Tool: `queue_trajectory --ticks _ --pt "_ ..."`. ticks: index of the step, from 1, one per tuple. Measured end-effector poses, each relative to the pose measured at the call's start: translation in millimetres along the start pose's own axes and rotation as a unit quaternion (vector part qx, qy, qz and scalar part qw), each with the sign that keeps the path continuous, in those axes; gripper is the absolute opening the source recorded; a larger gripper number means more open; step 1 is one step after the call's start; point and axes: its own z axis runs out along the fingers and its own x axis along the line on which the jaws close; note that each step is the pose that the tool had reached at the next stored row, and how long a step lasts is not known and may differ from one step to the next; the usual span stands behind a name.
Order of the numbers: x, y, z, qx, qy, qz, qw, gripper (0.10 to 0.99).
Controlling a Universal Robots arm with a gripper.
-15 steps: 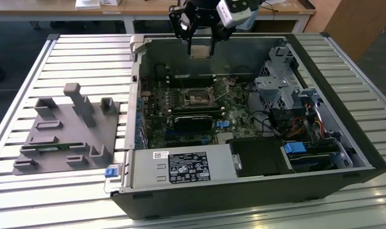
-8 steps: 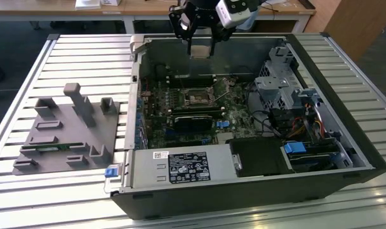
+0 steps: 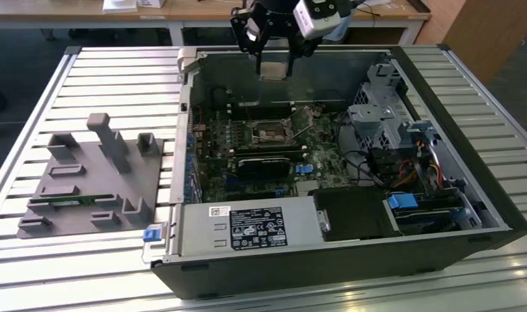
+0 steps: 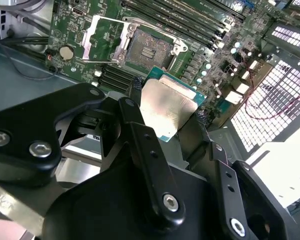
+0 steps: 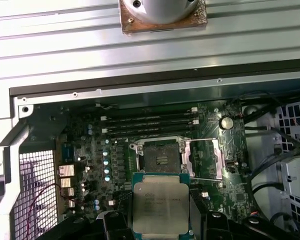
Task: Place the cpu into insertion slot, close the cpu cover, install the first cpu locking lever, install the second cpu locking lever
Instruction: 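Place the cpu into insertion slot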
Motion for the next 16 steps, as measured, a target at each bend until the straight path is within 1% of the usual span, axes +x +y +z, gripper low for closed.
queue_trajectory --ticks 16 --pt "0.5 -0.2 1.3 -0.0006 -0.0027 0.030 0.9996 0.541"
